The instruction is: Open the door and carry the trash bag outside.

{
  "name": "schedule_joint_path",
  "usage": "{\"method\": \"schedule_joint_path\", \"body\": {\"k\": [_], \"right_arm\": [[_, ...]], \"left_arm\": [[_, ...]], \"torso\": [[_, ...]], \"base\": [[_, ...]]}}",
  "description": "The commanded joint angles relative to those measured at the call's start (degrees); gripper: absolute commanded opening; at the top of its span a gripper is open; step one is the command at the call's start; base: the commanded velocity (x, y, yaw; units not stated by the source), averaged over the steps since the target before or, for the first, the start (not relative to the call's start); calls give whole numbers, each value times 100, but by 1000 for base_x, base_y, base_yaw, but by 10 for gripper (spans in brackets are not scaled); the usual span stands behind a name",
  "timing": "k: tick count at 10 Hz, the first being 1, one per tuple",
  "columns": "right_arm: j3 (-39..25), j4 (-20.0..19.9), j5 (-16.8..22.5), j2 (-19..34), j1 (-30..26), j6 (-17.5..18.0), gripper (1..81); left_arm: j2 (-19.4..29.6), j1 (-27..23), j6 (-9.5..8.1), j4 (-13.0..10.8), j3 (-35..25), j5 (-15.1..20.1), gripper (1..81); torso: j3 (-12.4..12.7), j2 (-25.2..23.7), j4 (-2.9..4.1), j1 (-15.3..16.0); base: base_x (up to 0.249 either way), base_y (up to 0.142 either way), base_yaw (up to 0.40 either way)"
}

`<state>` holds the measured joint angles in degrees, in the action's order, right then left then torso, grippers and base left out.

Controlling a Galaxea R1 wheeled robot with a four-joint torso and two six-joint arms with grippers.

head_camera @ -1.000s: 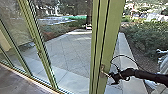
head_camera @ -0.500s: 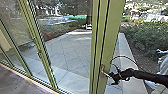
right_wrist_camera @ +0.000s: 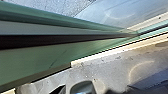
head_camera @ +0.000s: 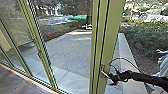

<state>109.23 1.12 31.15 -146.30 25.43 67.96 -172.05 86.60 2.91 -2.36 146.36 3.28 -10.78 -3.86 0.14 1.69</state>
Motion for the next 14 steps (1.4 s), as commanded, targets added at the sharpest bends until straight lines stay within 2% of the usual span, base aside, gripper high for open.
{"method": "schedule_joint_path", "body": {"k": [1,5,8,10,11,12,14], "right_arm": [[168,248,2027,143,503,-326,811],[186,257,1904,63,828,-547,811],[168,231,1834,71,803,-548,811],[159,195,1632,116,732,-556,811],[150,178,1596,151,671,-548,811],[150,170,1509,203,575,-556,811],[150,169,1315,371,249,-494,811]], "left_arm": [[-6,-95,7,43,-55,402,10],[-6,-86,7,43,-55,402,10],[3,-86,7,43,-55,410,10],[3,-60,7,43,-55,402,10],[21,-60,7,52,-55,402,10],[21,-51,7,44,-55,402,10],[21,-33,7,43,-55,402,10]], "torso": [[0,0,0,0],[6,0,0,0],[-545,0,0,-2],[-837,-6,0,-6],[-490,-9,0,-6],[-625,-11,0,-9],[-704,-17,-2,-17]], "base": [[0,0,0],[0,0,0],[0,0,0],[0,0,0],[0,0,0],[0,0,0],[0,0,0]]}}
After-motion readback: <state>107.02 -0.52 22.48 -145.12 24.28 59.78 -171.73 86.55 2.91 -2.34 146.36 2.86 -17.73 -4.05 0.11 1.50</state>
